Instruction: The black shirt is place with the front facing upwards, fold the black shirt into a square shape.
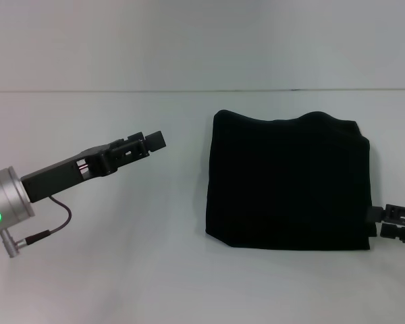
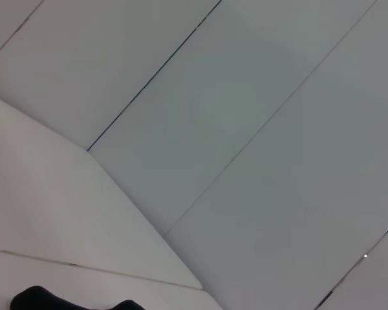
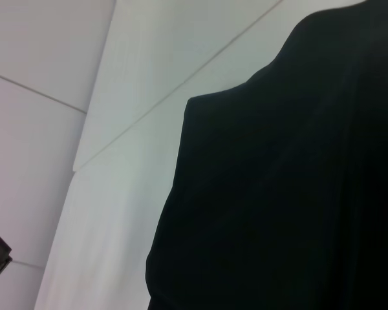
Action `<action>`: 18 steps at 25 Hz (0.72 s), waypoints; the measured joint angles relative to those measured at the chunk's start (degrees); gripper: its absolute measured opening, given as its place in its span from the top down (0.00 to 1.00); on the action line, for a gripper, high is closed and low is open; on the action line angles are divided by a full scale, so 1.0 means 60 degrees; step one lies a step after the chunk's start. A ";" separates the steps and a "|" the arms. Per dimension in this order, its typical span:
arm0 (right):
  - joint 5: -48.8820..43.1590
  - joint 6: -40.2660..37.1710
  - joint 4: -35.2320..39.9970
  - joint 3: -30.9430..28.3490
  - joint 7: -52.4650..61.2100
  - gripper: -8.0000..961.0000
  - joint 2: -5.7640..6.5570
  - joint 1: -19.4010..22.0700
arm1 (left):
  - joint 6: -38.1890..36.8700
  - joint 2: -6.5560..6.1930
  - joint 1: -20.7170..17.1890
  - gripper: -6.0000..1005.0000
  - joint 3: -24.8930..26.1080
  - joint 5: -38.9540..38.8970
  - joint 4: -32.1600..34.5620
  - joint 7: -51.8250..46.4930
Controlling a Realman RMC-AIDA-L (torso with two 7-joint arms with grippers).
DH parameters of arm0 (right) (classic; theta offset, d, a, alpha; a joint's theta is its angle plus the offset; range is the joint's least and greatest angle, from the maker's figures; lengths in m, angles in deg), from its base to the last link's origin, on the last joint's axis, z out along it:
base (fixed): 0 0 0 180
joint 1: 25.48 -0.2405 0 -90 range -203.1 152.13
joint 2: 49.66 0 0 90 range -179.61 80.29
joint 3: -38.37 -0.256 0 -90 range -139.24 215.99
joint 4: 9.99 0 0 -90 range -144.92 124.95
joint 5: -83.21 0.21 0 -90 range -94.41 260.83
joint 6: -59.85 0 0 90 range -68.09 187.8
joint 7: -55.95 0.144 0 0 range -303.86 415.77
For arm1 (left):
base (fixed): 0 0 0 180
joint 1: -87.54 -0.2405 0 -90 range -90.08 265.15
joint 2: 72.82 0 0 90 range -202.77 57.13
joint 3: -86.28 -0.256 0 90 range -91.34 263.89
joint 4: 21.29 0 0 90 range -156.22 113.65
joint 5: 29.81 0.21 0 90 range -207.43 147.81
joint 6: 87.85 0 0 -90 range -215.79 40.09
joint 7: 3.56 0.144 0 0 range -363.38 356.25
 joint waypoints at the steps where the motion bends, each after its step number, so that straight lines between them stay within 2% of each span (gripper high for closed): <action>1: -0.0015 0.0006 -0.0001 0.0004 0.0000 0.02 -0.0015 -0.0008 | 0.0000 -0.0001 0.0000 0.11 0.0000 0.0000 -0.0008 -0.0001; 13: -0.0491 0.0152 -0.0008 0.0027 0.0204 0.02 -0.0093 -0.0200 | 0.0000 -0.0015 -0.0056 0.11 -0.0001 0.0000 -0.0038 -0.0003; 18: -0.0778 0.0262 0.0070 0.0036 0.0308 0.17 -0.0071 -0.0228 | -0.0001 -0.0015 -0.0083 0.12 -0.0001 0.0000 -0.0038 -0.0003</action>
